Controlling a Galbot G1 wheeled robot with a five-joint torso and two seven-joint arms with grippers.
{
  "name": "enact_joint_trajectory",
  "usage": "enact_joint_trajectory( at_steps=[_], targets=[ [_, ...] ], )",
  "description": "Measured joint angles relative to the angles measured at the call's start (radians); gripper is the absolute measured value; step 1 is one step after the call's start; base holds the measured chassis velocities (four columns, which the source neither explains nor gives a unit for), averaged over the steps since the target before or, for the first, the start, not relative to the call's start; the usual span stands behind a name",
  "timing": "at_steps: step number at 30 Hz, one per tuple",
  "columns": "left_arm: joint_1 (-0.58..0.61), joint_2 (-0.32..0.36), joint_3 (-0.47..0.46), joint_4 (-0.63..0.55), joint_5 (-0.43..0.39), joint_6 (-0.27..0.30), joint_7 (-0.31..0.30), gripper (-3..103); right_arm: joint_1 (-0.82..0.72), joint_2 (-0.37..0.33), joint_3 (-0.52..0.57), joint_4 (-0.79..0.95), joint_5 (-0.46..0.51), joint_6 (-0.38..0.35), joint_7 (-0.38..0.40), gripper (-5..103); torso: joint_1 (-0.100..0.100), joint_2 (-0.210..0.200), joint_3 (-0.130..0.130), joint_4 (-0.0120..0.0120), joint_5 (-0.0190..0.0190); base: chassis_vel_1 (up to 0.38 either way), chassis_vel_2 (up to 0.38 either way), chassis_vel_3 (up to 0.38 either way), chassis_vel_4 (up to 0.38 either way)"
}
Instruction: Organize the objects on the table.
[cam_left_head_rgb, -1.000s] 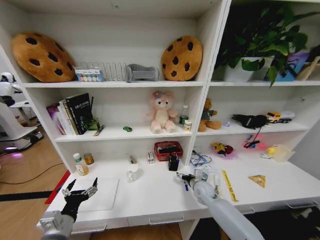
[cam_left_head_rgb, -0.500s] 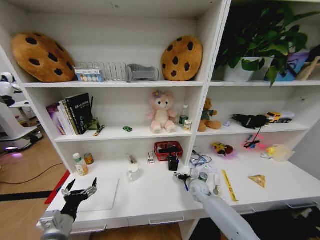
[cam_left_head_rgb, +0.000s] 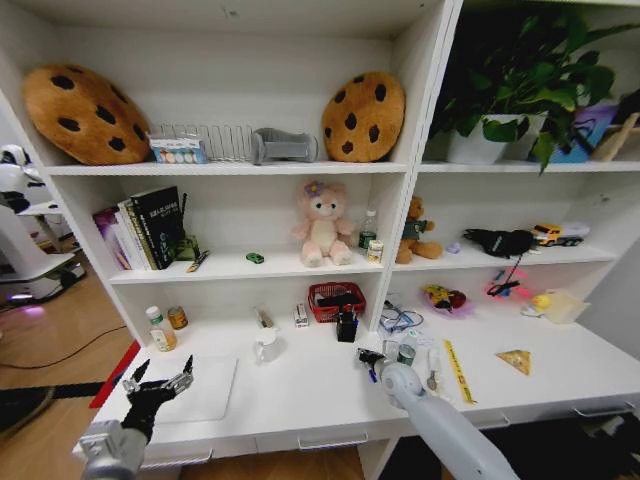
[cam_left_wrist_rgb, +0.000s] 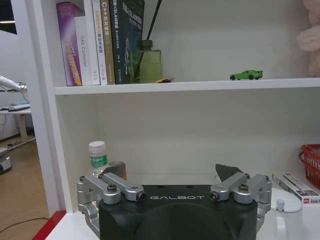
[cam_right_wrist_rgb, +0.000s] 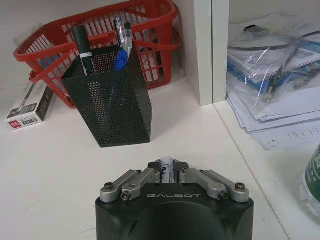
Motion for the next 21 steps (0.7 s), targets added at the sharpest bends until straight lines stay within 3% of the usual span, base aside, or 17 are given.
enact_joint_trajectory(
  at_steps=[4,7,8,10,11,12,14,21],
  targets=[
    [-0.001,-0.002,0.002,0.001,0.002,0.000,0.000,99,0.000,0.000,0.004,0.000,-0.030,0.033,-0.032,12,0.000,0.000,0.000,-0.0002,0.0000,0.000,0.000,0.000,0.000],
    [0.000,-0.004,0.002,0.003,0.004,0.000,-0.001,99,-0.001,0.007,0.012,0.000,-0.210,0.238,-0.173,12,0.000,0.000,0.000,0.0000,0.0002,0.000,0.000,0.000,0.000],
    [0.000,-0.004,0.002,0.003,0.004,0.000,-0.001,99,-0.001,0.007,0.012,0.000,-0.210,0.238,-0.173,12,0.000,0.000,0.000,0.0000,0.0002,0.000,0.000,0.000,0.000],
    [-0.001,-0.004,0.003,0.012,0.012,0.000,0.000,99,0.007,0.014,0.036,-0.008,-0.384,0.412,-0.306,12,0.000,0.000,0.000,-0.0001,0.0000,0.000,0.000,0.000,0.000],
    [-0.001,-0.005,0.007,0.015,0.014,0.000,0.000,99,0.016,0.016,0.044,-0.015,-0.427,0.467,-0.348,12,0.000,0.000,0.000,0.0000,-0.0001,0.000,0.000,0.000,0.000],
    [-0.001,-0.005,0.007,0.015,0.014,0.000,0.000,99,0.016,0.016,0.044,-0.015,-0.427,0.467,-0.348,12,0.000,0.000,0.000,0.0000,-0.0001,0.000,0.000,0.000,0.000],
    [-0.003,-0.007,0.016,0.016,0.021,0.000,0.001,99,0.037,0.015,0.047,-0.030,-0.470,0.540,-0.401,12,0.000,0.000,0.000,0.0003,-0.0001,0.000,0.000,0.000,0.000],
    [0.003,-0.005,0.012,0.015,0.022,0.000,0.004,99,0.058,0.017,0.042,-0.052,-0.469,0.580,-0.429,12,0.000,0.000,0.000,-0.0004,-0.0001,0.000,0.000,0.000,0.000]
  ],
)
